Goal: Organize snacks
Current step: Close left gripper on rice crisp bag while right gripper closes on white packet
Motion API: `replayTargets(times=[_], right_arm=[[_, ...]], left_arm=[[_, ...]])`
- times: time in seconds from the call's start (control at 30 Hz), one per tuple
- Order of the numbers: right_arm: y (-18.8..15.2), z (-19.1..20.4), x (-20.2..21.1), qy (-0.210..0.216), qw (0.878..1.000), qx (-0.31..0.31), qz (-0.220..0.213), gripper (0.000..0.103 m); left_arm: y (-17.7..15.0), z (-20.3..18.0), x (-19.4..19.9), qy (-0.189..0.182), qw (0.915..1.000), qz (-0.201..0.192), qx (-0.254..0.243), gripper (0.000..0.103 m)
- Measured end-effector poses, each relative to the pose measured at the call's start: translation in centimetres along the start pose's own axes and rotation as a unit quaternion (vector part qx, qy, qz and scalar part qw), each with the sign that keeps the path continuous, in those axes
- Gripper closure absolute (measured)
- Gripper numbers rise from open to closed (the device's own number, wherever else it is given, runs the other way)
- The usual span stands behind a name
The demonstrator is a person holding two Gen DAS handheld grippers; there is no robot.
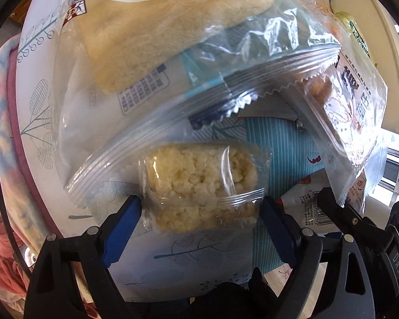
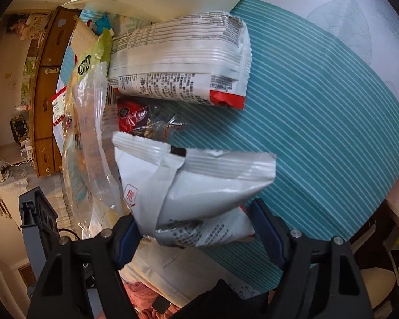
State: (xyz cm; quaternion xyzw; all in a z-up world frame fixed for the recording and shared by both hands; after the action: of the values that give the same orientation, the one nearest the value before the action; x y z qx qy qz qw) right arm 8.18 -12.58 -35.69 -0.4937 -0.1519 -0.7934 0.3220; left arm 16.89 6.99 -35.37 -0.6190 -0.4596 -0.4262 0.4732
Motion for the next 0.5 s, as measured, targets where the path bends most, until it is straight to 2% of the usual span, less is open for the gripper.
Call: replayTargets(times=[0.2, 0.5], right_arm=[[0.0, 0.2, 0.3, -0.005, 1.0, 0.004, -0.001, 0.035], [-0.6, 1.7, 0.8, -0.018, 1.0, 0.003, -0.006, 0.041]], left_arm=[[-0.8, 0.6, 0.2, -0.006, 1.0, -0.002, -0.005, 0.023], [-0.8, 0.9, 1.4, -0.015, 0.9998, 0.01, -0.007, 0.031]])
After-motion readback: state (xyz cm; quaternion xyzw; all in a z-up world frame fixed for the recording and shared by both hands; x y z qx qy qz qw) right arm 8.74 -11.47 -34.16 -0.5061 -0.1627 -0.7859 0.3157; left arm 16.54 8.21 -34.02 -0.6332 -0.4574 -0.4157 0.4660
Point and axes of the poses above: each gripper's, at about its wrist camera, not at the fingertips, and x roughly against the way its jaws point, z to its left, y to its top, the point moved 2 cm from there along -x, roughly the way its jaws point, and after that the axes turned 3 degrees about -z, right-handed, at the moved point
